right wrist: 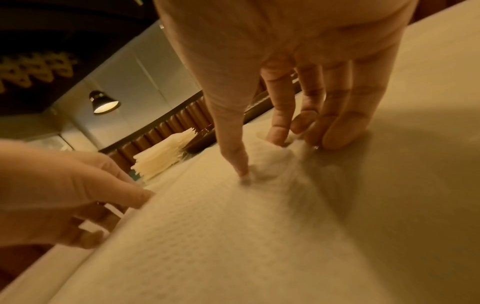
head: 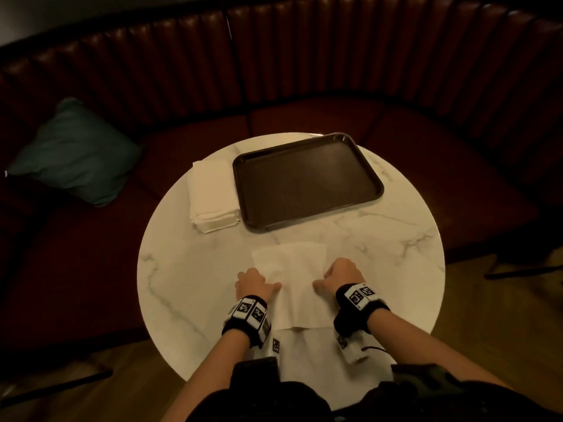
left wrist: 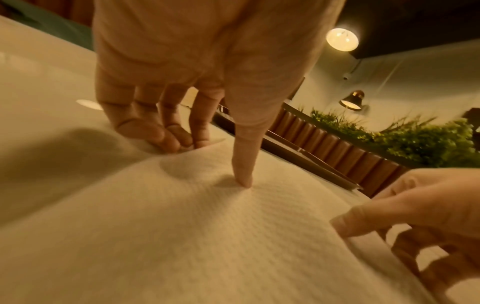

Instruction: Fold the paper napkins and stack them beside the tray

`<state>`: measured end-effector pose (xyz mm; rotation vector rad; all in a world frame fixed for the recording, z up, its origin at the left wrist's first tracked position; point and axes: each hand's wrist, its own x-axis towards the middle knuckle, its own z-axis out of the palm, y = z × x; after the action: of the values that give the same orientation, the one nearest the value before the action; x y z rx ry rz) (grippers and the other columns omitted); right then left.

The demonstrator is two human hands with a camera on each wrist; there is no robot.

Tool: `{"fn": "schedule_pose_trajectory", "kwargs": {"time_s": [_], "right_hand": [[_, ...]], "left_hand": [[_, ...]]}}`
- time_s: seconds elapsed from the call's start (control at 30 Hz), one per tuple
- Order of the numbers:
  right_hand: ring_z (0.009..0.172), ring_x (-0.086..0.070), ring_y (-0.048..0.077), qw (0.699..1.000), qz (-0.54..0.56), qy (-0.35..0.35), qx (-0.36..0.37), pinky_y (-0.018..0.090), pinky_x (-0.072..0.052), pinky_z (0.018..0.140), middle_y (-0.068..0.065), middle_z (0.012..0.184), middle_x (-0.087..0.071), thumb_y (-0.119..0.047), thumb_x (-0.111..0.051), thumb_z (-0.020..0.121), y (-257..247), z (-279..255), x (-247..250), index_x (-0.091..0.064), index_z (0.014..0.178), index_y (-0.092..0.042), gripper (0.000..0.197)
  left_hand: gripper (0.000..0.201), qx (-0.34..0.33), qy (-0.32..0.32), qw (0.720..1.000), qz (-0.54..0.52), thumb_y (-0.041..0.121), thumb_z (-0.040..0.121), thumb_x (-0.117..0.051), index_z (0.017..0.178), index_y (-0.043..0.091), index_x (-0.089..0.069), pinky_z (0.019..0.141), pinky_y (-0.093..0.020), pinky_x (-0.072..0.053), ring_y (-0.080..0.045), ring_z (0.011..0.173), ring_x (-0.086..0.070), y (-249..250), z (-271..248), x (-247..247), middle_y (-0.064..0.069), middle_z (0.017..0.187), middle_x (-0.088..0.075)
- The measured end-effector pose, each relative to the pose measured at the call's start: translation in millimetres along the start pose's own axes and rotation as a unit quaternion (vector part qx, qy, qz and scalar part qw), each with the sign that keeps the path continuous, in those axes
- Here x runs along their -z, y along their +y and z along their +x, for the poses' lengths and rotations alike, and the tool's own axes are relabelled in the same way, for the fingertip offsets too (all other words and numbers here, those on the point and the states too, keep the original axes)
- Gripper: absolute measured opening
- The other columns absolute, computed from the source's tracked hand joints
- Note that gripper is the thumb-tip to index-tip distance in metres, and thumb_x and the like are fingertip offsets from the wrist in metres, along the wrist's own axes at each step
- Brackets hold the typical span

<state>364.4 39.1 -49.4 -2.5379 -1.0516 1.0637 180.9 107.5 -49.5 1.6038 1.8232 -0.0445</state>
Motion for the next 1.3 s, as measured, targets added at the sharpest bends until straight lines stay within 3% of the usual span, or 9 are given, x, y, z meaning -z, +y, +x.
{"fn": "schedule_pose_trajectory", "kwargs": {"time_s": [0.2,0.43,0.6,0.7,0.8,0.97,1.1,1.17,1.3], "right_hand": [[0.076,-0.064,0.024,0.997,0.073,0.001,0.015,0.028,-0.049,0.064,0.003,0.08,-0.068,-0.028,-0.079,0.067,-0.1,-1.3,6.8,-0.066,0.072,-0.016,0.019],[0.065,-0.056,0.024,0.974,0.224,-0.013,0.041,0.037,-0.053,0.061,0.01,0.081,-0.06,-0.002,-0.079,0.066,-2.1,-4.5,14.9,-0.045,0.099,-0.019,0.051],[0.058,-0.054,0.022,0.968,0.232,-0.04,0.086,0.046,-0.057,0.059,0.006,0.067,-0.055,0.009,-0.071,0.064,-2.1,-6.2,7.3,-0.056,0.093,-0.028,0.049],[0.052,-0.057,0.018,0.961,0.26,-0.035,0.091,0.034,-0.056,0.056,0.008,0.068,-0.061,-0.01,-0.07,0.083,-5.0,-7.4,5.1,-0.066,0.092,-0.015,0.011],[0.05,-0.06,0.019,0.958,0.275,-0.032,0.073,0.026,-0.051,0.047,0.008,0.071,-0.067,-0.043,-0.065,0.088,-10.2,-8.4,5.6,-0.069,0.089,-0.01,0.034],[0.06,-0.059,0.018,0.965,0.242,-0.048,0.087,0.037,-0.059,0.06,0.007,0.076,-0.063,-0.011,-0.081,0.072,-18.5,-3.0,2.2,-0.056,0.09,-0.02,0.031],[0.064,-0.06,0.021,0.943,0.282,-0.101,0.148,0.028,-0.054,0.051,0.011,0.087,-0.061,0.005,-0.072,0.074,-61.0,-8.9,8.9,-0.051,0.103,-0.022,0.045],[0.072,-0.065,0.022,0.922,0.311,-0.134,0.19,0.025,-0.053,0.052,0.014,0.095,-0.065,0.006,-0.072,0.074,-92.6,-10.5,14.3,-0.05,0.109,-0.026,0.052],[0.066,-0.063,0.022,0.898,0.324,-0.139,0.263,0.027,-0.051,0.053,0.013,0.09,-0.067,0.009,-0.068,0.077,-155.3,5.6,22.3,-0.042,0.116,-0.024,0.058]], "left_hand": [[0.035,0.002,0.014,0.993,-0.114,0.021,0.07,-0.082,0.087,0.004,-0.057,0.07,-0.031,-0.049,-0.032,0.092,-0.063,-5.3,-6.5,9.1,-0.019,0.104,-0.064],[0.047,-0.035,-0.026,0.978,-0.206,0.005,0.077,-0.077,0.118,0.011,-0.055,0.082,-0.025,-0.042,-0.02,0.094,-0.052,-5.3,-14.9,35.0,-0.006,0.102,-0.062],[0.042,-0.094,-0.053,0.98,-0.169,0.015,0.076,-0.078,0.108,0.012,-0.051,0.078,-0.035,-0.052,-0.028,0.087,-0.06,18.0,-16.5,26.6,-0.016,0.102,-0.063],[0.047,-0.102,-0.129,0.962,-0.219,0.033,0.079,-0.078,0.111,0.014,-0.05,0.065,-0.031,-0.056,-0.023,0.074,-0.065,34.6,-18.3,10.9,-0.013,0.089,-0.067],[0.044,-0.069,-0.211,0.932,-0.287,0.042,0.09,-0.063,0.117,0.009,-0.052,0.06,-0.023,-0.052,-0.016,0.067,-0.061,41.3,-21.4,-2.7,-0.011,0.087,-0.064],[0.012,-0.03,-0.071,0.939,-0.337,0.007,0.091,-0.06,0.102,0.004,-0.064,0.065,-0.029,-0.053,-0.019,0.067,-0.062,11.6,-6.6,-7.1,-0.014,0.086,-0.068],[0.017,0.016,-0.016,0.952,-0.305,0.029,0.09,-0.063,0.096,0.014,-0.068,0.083,-0.036,-0.054,-0.022,0.085,-0.064,-15.5,-4.2,3.5,-0.011,0.101,-0.071],[0.033,0.014,-0.04,0.94,-0.338,0.042,0.095,-0.055,0.101,0.012,-0.066,0.079,-0.03,-0.052,-0.02,0.089,-0.064,-17.8,-2.9,18.8,-0.008,0.102,-0.07],[0.023,0.013,-0.022,0.893,-0.45,0.033,0.097,-0.055,0.097,0.011,-0.064,0.053,-0.015,-0.048,-0.014,0.075,-0.063,-8.7,16.4,75.1,0.0,0.084,-0.066]]}}
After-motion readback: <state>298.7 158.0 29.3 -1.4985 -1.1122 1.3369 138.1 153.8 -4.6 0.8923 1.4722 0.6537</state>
